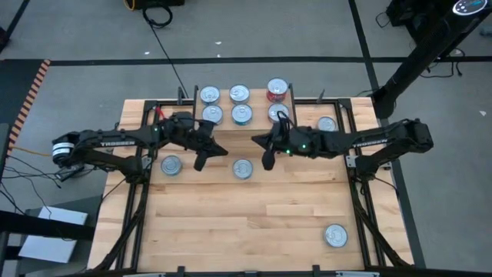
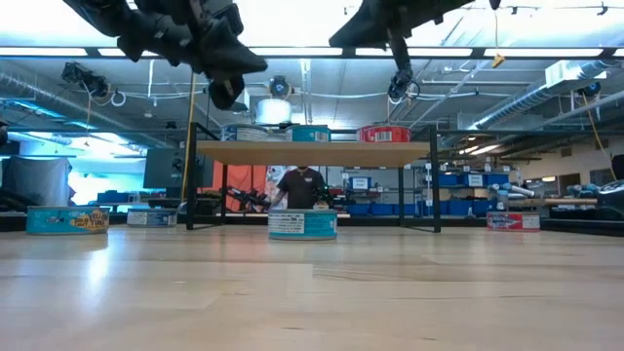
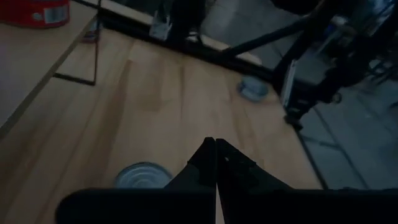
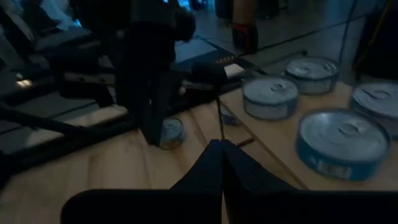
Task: Stack canned seafood by type on shelf
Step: Stack the yellow-blue tuna can on top of the other yellow-blue can on the shelf
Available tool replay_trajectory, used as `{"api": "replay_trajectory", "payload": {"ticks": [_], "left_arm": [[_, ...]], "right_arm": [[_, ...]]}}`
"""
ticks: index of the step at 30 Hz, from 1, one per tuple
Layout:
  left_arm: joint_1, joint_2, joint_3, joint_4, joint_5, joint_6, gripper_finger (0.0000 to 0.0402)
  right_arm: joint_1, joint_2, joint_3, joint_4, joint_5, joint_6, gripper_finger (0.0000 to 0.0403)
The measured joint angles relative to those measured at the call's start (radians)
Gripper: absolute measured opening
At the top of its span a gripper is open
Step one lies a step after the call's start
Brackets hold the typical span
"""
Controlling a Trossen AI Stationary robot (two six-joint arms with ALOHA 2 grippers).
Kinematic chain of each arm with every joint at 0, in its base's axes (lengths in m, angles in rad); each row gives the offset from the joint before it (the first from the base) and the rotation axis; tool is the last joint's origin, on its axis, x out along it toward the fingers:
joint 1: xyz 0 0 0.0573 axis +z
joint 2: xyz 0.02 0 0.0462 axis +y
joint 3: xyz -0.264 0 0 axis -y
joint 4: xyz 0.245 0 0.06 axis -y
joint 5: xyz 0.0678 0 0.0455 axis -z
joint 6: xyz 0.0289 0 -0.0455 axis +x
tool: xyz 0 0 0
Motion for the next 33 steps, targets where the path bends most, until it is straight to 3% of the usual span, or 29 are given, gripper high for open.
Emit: {"api": "replay_trajectory", "payload": {"ticks": [5, 10, 17, 23, 33], "left_arm": [[0.001, 0.001, -0.001, -0.055, 0.001, 0.003, 0.0004], [0.0, 0.007, -0.001, -0.067, -0.012, -0.046, 0.0005], [-0.009, 0.049, -0.001, -0.07, -0.153, -0.075, 0.0007], [-0.081, 0.059, -0.001, -0.067, -0.465, -0.068, 0.0021], [-0.212, 0.08, -0.001, -0.021, -0.498, -0.249, 0.0025]], "right_arm": [[0.009, -0.001, -0.022, -0.017, -0.001, -0.034, 0.0006], [-0.017, -0.002, -0.022, -0.013, -0.125, 0.008, 0.0006], [-0.084, -0.002, -0.021, -0.013, -0.243, 0.008, 0.0006], [-0.137, -0.003, -0.021, -0.014, -0.356, 0.008, 0.0006], [-0.2, -0.003, -0.021, -0.015, -0.43, -0.063, 0.0006]]}}
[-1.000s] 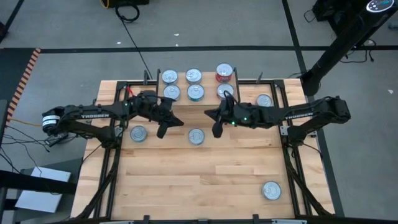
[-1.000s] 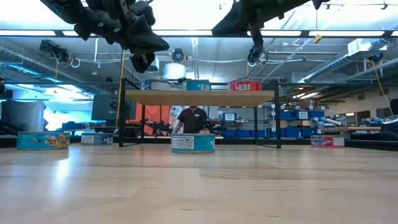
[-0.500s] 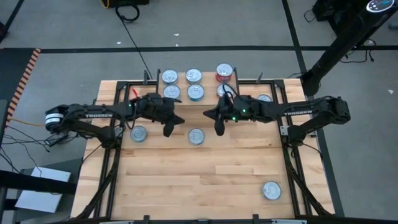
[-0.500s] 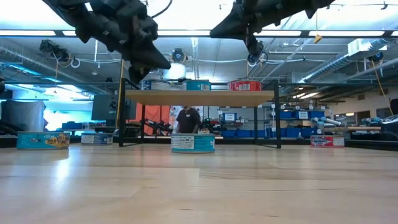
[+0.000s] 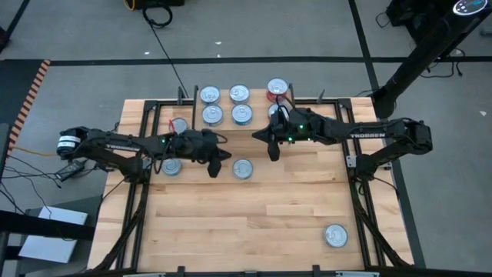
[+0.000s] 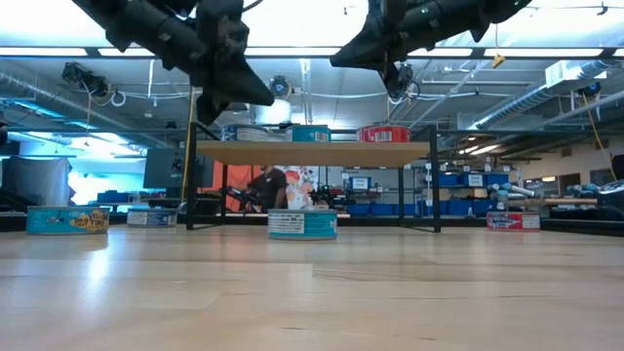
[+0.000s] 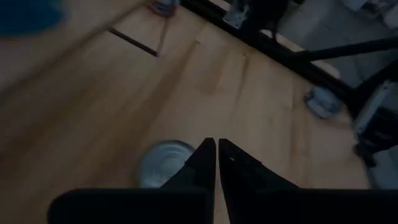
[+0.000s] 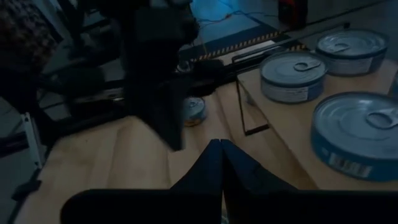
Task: Stack canned seafood by type on shelf
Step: Stack the yellow-blue tuna can on top of the other yellow-blue can on the shelf
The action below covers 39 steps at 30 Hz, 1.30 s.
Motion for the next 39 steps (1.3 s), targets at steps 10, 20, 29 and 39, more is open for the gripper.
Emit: {"api": "replay_trajectory", "payload": {"ticks": [10, 20, 29, 39], "left_arm": [[-0.071, 0.147, 0.0, -0.017, -0.074, -0.298, 0.0067], [-0.07, 0.326, 0.0, -0.022, -0.115, -0.475, 0.0126], [-0.07, 0.419, 0.0, 0.097, -0.126, -0.609, 0.0127], [-0.07, 0.419, 0.0, 0.124, -0.132, -0.658, 0.0127]], "right_arm": [[-0.018, 0.0, 0.001, 0.006, -0.005, -0.042, 0.0006], [-0.017, -0.009, 0.002, 0.02, -0.006, -0.058, 0.0006], [-0.011, -0.009, 0.002, 0.039, -0.029, -0.063, 0.0007], [-0.009, -0.019, 0.002, 0.036, -0.083, -0.06, 0.0007]]}}
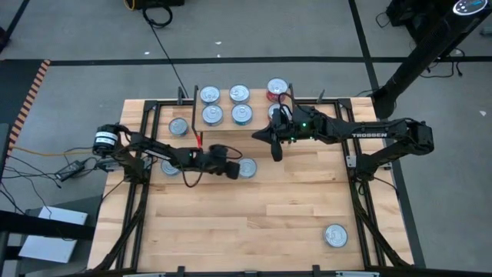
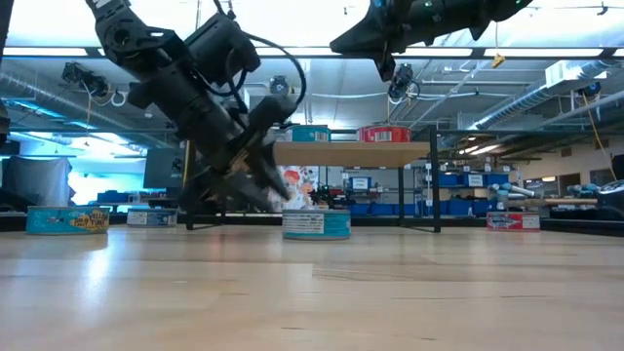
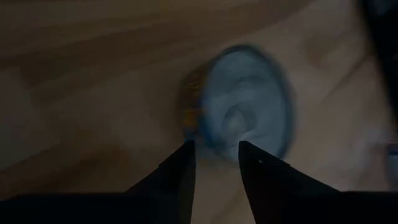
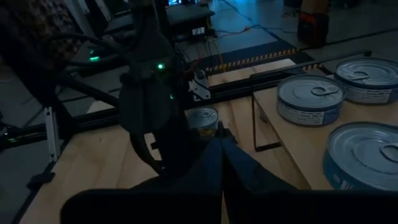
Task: Stack canned seafood by type on shelf
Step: Stack the yellow-blue tuna can on top of the other yellow-blue can on the shelf
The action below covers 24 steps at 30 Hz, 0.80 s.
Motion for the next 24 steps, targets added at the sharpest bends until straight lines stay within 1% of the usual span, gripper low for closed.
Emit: {"api": "replay_trajectory", "payload": {"ticks": [2, 4, 10, 12, 15, 19, 24], "left_arm": [[0.0, 0.0, 0.0, -0.049, -0.008, -0.005, 0.0127], [0.0, 0.0, 0.0, -0.057, -0.022, -0.023, 0.0127], [0.0, 0.0, 0.0, 0.057, -0.028, -0.028, 0.0127], [0.0, 0.0, 0.0, 0.071, -0.038, -0.032, 0.0127], [0.0, 0.0, 0.0, 0.034, -0.054, -0.036, 0.0127], [0.0, 0.002, 0.0, -0.086, -0.057, -0.061, 0.0127], [0.0, 0.003, 0.0, -0.088, -0.057, -0.05, 0.0127]], "right_arm": [[0.005, 0.0, 0.0, 0.0, -0.001, 0.0, 0.0007], [0.013, 0.0, 0.0, 0.0, -0.002, 0.001, 0.0007], [0.035, 0.0, 0.0, 0.0, -0.036, 0.042, 0.0007], [0.038, 0.0, 0.0, 0.0, -0.038, 0.042, 0.0007], [0.038, 0.0, 0.0, 0.0, -0.039, 0.042, 0.0007], [0.038, 0.0, 0.0, 0.001, -0.037, 0.042, 0.0007], [0.038, 0.0, 0.0, 0.012, -0.015, 0.043, 0.0007]]}}
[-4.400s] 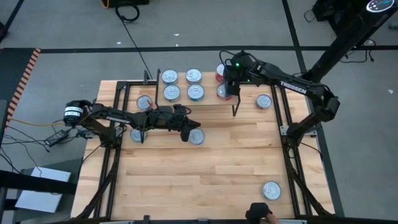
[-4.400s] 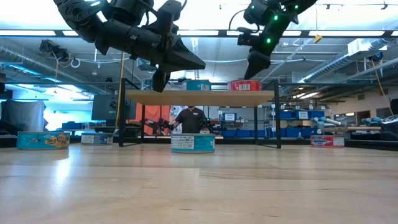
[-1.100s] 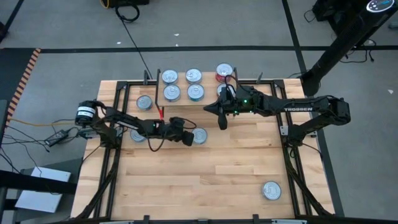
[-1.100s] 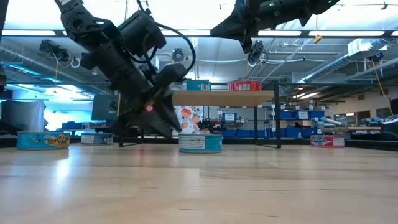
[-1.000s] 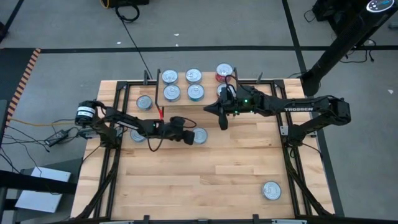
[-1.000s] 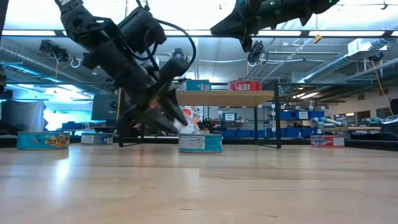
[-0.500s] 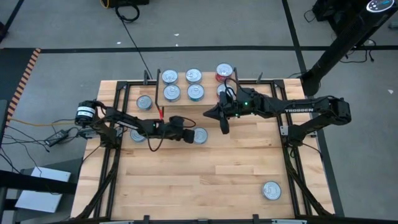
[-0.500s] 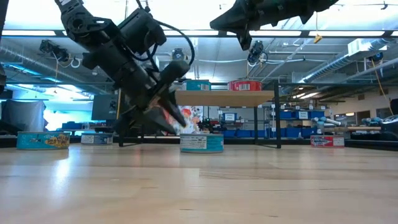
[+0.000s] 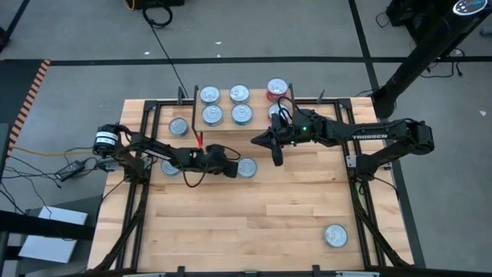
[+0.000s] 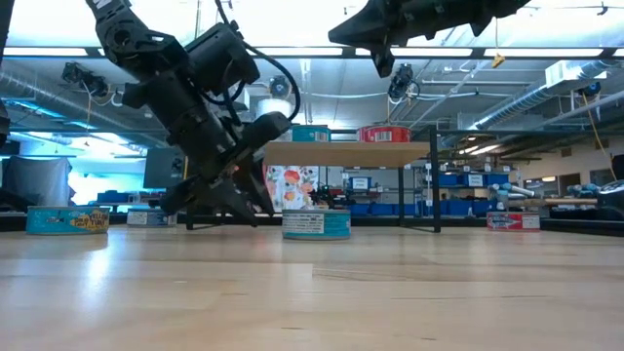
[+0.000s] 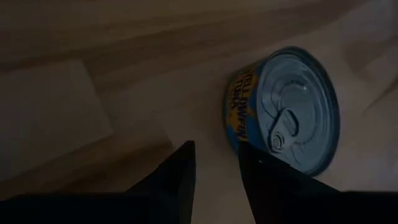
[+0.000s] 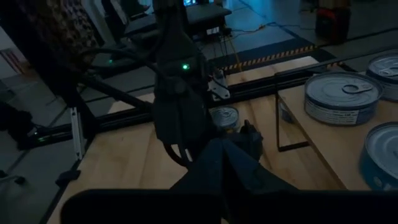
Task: Stack canned seafood by type on shelf
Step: Stack the yellow-blue tuna can on top of the other yellow-blue can on the shelf
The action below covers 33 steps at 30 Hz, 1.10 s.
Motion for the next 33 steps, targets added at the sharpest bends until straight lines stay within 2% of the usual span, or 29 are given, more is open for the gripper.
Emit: {"api": "replay_trajectory", "payload": {"ticks": [9, 15, 24, 33], "left_arm": [[-0.002, 0.0, 0.0, 0.131, 0.033, -0.001, 0.0127], [0.0, 0.012, 0.0, 0.066, 0.044, 0.004, 0.0127], [0.004, 0.061, -0.004, 0.205, 0.051, 0.0, 0.0127], [0.005, 0.062, -0.003, 0.21, 0.031, -0.023, 0.0127]], "right_arm": [[0.0, 0.0, 0.0, 0.022, 0.026, 0.017, 0.0007], [-0.001, 0.0, 0.0, 0.022, 0.034, 0.017, 0.0007], [-0.001, 0.0, 0.0, 0.029, 0.034, 0.01, 0.0007], [-0.001, 0.0, 0.0, 0.029, 0.034, 0.006, 0.0007]]}}
